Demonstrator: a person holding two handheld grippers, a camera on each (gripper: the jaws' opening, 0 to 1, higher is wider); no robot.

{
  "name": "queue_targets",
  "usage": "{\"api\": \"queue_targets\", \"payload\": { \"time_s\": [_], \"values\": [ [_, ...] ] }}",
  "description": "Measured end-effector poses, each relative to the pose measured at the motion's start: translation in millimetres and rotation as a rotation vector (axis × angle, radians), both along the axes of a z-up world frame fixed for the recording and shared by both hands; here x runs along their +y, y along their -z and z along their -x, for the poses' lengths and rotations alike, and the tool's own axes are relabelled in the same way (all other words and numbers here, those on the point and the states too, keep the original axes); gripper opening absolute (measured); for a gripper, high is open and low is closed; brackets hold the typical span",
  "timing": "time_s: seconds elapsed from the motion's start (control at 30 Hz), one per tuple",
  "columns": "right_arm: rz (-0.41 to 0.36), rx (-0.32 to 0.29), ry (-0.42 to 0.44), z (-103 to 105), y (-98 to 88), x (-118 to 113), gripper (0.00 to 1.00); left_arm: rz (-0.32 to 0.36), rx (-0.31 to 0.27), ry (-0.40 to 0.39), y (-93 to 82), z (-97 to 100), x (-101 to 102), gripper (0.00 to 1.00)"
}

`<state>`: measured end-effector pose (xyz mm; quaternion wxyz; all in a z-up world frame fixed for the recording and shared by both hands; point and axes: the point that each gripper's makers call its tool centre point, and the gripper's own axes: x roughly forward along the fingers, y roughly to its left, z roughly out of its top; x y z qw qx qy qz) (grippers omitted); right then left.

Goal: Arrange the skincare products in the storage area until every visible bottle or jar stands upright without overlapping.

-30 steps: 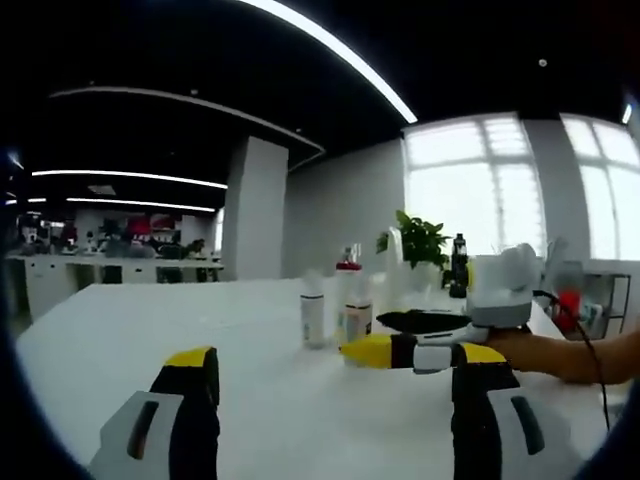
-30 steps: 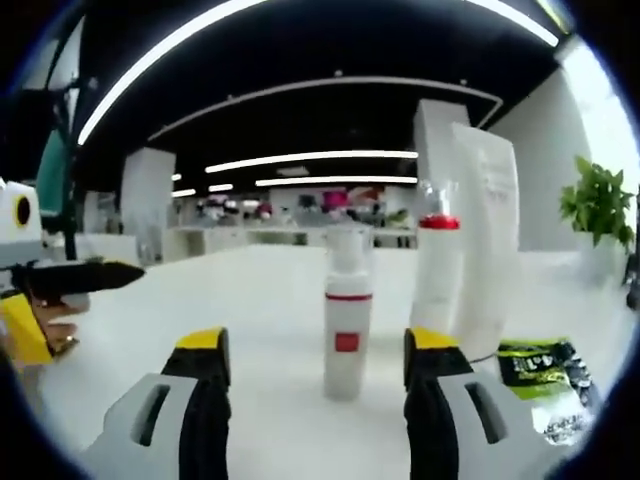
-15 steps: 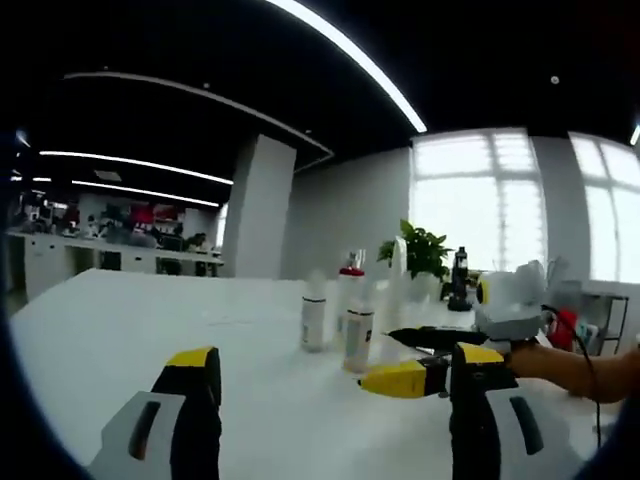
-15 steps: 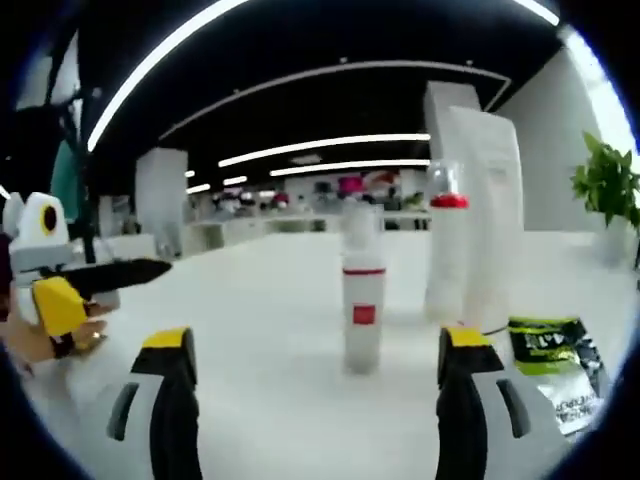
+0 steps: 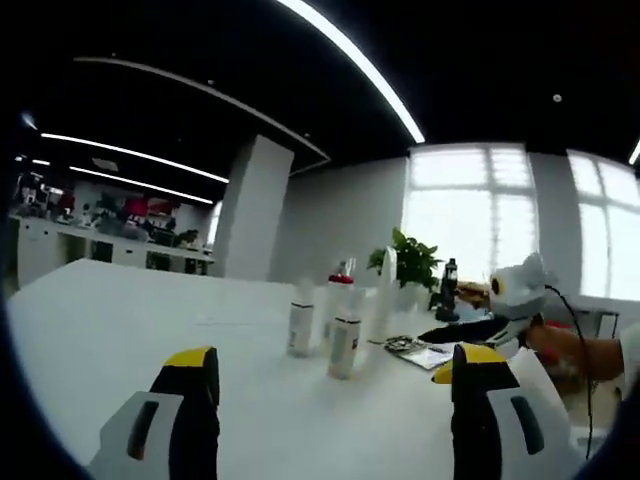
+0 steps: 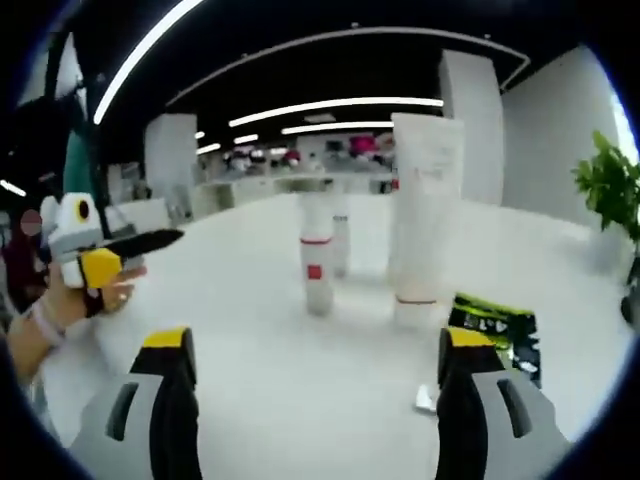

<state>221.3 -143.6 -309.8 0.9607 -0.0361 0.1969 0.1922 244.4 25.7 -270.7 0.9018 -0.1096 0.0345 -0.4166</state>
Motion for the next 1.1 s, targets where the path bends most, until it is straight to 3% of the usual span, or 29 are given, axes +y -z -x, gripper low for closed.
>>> {"api": "queue_targets", "payload": {
  "time_s": [0.13, 0.23, 0.3, 0.4, 0.47, 0.6, 0.63, 0.67, 0.7, 0.73, 0.87, 1.1],
  "values": [
    [0.08, 0.087, -0.015, 18.1, -8.6, -14.5, 1.0, -0.016, -0.012, -0.003, 1.1, -0.5, 0.6, 1.0],
    [0.186, 0.144, -0.004, 29.7, -8.6, -29.6, 0.98, -0.017, -0.012, -0.005, 1.2, -0.6, 1.5, 1.0],
    [0.289, 0.225, 0.021, 45.1, -6.4, -47.2, 0.95, -0.015, -0.008, -0.006, 1.6, -1.0, 2.6, 1.0],
    [0.347, 0.27, 0.037, 50.7, -6.9, -63.0, 0.92, -0.016, -0.001, -0.008, 2.8, -1.3, 4.4, 1.0],
    [0.339, 0.325, 0.046, 55.7, -5.5, -69.3, 0.91, -0.016, 0.002, -0.009, 3.1, -1.3, 5.2, 1.0],
    [0.178, 0.547, 0.085, 73.9, 8.5, -82.2, 0.9, -0.008, -0.036, -0.023, -2.4, 4.1, -0.8, 1.0],
    [0.17, 0.561, 0.088, 74.8, 9.3, -83.0, 0.9, -0.008, -0.038, -0.024, -2.7, 4.5, -1.0, 1.0],
    [0.161, 0.575, 0.091, 75.7, 10.2, -83.8, 0.9, -0.019, -0.017, -0.038, 1.5, 4.3, 1.6, 1.0],
    [0.106, 0.649, 0.114, 78.0, 14.1, -90.5, 0.9, -0.03, 0.005, -0.052, 5.7, 4.2, 4.1, 1.0],
    [0.083, 0.7, 0.139, 78.0, 18.0, -98.8, 0.9, -0.006, -0.046, -0.033, -3.9, -10.3, 2.5, 1.0],
    [0.102, 0.743, 0.176, 75.3, 21.5, -109.2, 0.86, 0.026, -0.022, -0.029, -3.7, -2.1, 3.6, 1.0],
    [0.159, 0.846, 0.202, 50.1, 29.4, -123.9, 0.84, 0.031, -0.001, -0.038, -1.7, 5.3, 4.8, 1.0]
  ]
}}
